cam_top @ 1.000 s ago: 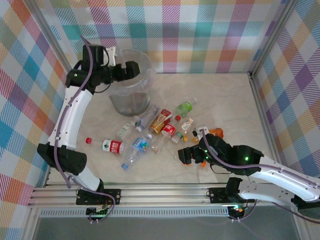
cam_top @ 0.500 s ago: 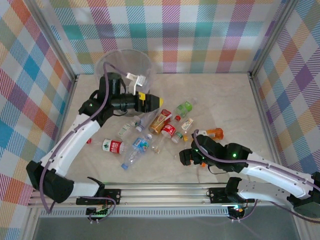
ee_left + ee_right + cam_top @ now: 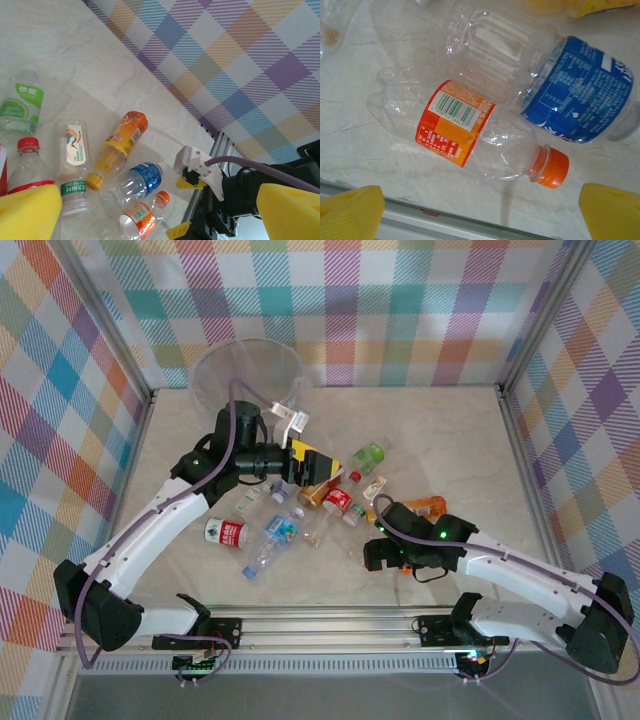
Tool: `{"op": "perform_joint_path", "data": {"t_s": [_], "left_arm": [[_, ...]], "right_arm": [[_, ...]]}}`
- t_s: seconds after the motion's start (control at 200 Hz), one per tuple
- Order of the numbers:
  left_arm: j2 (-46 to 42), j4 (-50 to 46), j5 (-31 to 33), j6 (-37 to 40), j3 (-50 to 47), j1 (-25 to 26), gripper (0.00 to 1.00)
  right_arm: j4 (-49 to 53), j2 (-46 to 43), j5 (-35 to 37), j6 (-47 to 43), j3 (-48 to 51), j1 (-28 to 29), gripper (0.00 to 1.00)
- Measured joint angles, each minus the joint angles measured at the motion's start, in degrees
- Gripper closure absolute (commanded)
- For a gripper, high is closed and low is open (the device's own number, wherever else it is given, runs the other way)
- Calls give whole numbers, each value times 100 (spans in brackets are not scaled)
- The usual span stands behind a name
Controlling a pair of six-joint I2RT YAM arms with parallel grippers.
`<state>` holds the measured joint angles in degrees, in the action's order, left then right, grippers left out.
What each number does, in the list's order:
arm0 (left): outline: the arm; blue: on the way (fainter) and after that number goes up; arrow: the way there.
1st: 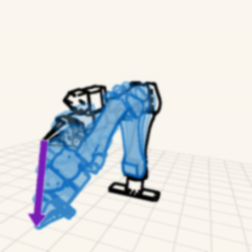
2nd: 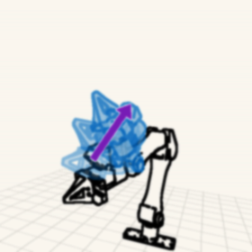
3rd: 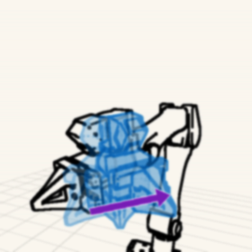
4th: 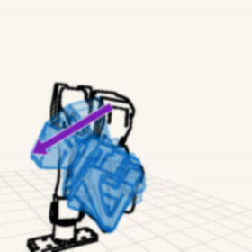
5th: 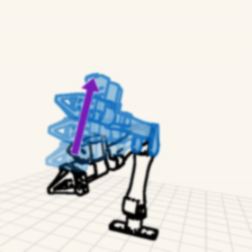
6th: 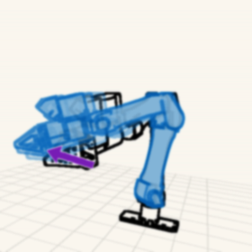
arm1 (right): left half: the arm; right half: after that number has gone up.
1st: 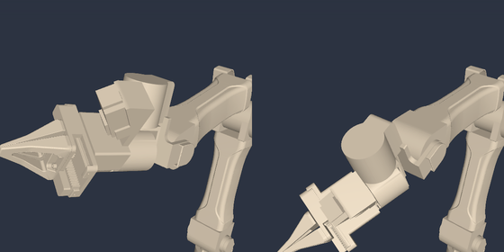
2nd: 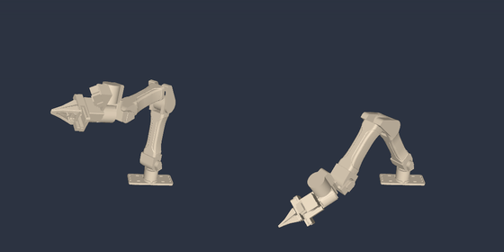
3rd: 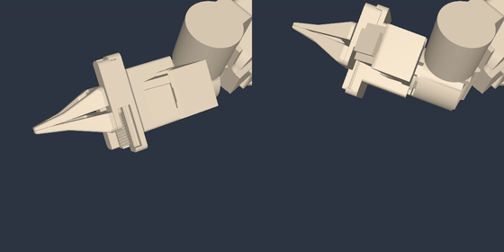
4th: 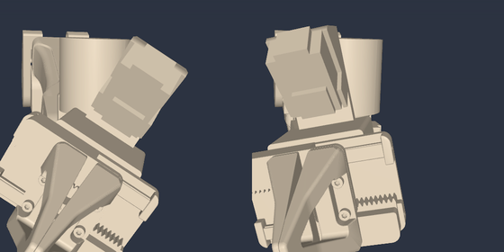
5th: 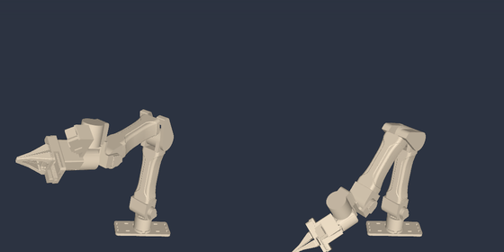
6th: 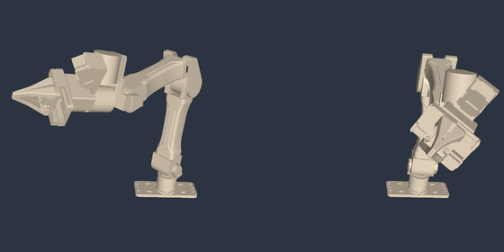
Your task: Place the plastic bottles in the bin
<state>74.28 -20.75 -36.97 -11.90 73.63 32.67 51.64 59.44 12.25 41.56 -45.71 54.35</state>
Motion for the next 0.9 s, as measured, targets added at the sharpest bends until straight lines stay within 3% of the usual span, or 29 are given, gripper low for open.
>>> {"op": "perform_joint_path", "data": {"t_s": [0.335, 0.9], "left_arm": [[0, -26, 129, 125, 0, 26, 0], [55, -52, 190, 127, 2, 26, 0]], "right_arm": [[-461, 111, -409, 284, 299, -2, 0], [-748, -525, -332, 2070, 688, -2, 0]]}}
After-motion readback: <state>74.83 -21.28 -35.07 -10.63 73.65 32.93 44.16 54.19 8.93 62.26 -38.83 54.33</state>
